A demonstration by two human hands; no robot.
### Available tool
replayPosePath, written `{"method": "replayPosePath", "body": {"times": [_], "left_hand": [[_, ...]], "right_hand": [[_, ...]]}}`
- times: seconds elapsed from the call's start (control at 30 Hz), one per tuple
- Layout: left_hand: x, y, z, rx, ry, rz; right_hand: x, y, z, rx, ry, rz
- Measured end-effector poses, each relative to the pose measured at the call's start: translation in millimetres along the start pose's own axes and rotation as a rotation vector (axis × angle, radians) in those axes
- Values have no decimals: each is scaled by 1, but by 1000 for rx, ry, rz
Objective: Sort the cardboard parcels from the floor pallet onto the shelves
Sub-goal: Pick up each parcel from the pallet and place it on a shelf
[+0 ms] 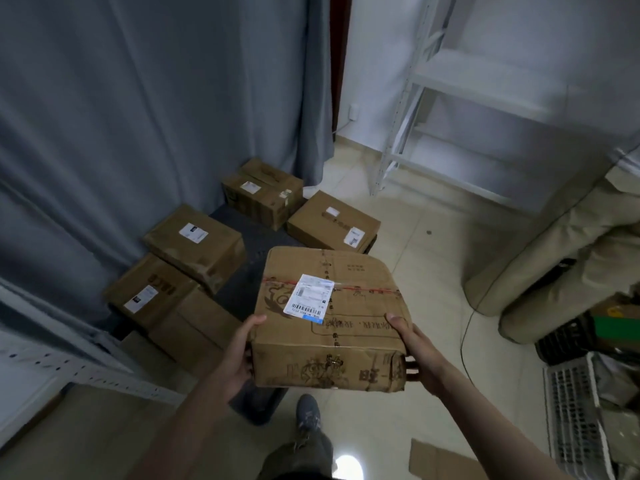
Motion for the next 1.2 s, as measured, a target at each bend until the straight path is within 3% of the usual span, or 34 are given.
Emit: {"method": "replayPosePath", "body": {"times": [0.47,0.67,0.9,1.2], "left_hand": [[32,92,93,10,-180,106],[37,136,102,-55,-183,416],[59,202,127,-117,-181,599],[56,335,112,-156,-182,511]], "right_hand": [[30,148,-158,17,-194,-141],[62,240,-212,48,-327,-264],[99,349,-283,79,-522,-438],[177,527,-278,136,-633,-528]]}}
Point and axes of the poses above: each hand's wrist, its own y-axis towards the middle knuckle, its own x-axis out of the palm, z = x × y, the point moved 4 cm from there along y, towards the middle knuckle, and after that the axes turned 2 degrees about z, right-handed, at the moved point
